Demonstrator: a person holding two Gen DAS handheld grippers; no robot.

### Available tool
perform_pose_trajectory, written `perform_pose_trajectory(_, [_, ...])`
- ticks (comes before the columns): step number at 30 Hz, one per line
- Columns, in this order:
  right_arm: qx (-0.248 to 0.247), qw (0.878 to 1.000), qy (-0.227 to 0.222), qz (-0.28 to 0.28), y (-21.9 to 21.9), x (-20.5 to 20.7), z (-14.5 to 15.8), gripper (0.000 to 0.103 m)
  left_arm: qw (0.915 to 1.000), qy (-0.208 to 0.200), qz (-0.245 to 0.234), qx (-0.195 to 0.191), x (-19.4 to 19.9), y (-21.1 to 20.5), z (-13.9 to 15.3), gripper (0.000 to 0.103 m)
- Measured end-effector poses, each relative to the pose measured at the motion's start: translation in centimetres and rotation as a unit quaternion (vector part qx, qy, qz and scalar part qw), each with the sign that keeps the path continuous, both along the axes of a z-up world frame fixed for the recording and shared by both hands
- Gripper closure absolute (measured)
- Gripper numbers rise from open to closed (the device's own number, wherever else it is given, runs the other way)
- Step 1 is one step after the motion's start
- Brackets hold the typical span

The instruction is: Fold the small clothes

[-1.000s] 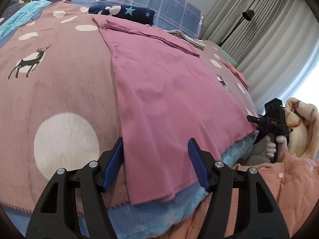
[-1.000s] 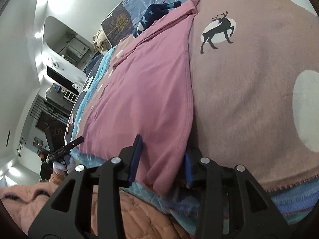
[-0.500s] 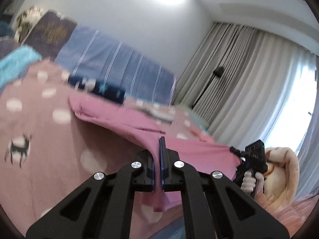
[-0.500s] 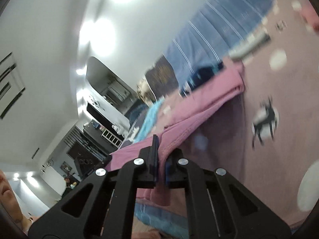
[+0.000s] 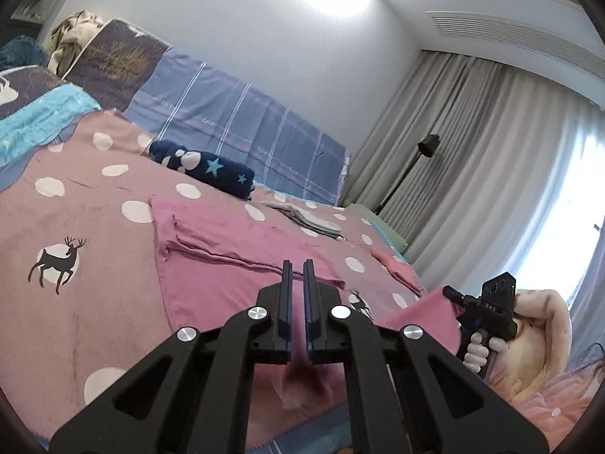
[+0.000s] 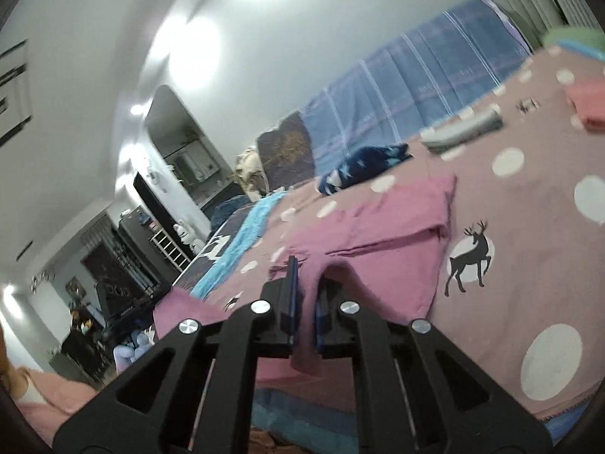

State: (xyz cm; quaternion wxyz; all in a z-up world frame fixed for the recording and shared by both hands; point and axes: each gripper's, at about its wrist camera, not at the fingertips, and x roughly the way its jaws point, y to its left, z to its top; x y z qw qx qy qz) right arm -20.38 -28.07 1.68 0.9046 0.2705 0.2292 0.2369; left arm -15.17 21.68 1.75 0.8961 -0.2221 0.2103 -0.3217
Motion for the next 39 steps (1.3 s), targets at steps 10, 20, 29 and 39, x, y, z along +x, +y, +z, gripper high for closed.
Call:
perform_pose_trajectory(10, [0.002,0.999,0.034,-0.016,0.4,8.3,-1.1,0.094,0.9929,0.065,-0.024,0.096,6.8,-3.2,-1.0,0.086])
perform_pose_trajectory(20, [0.003,0.997,0.078,-0.013,0.9,11.1,-4.3,0.093,0.9624,0.222,-0.038,0.151,3.0,-1.6,-9.2,0.056])
perform_pose_trajectory(29, [-0.011,0.998,0.063,-0.001,2.1,9.0,-4.0,0.092,0.9492,0.276,-0.142,0.053,-1.1,-3.9,-13.7,0.053])
perform_pose_trajectory(39, [-0.019,0.999,0.022,-0.033,0.4,6.2,-1.5,0.092,0.9880,0.119,-0.091,0.038,-0.4,-3.2,-5.5,0.100])
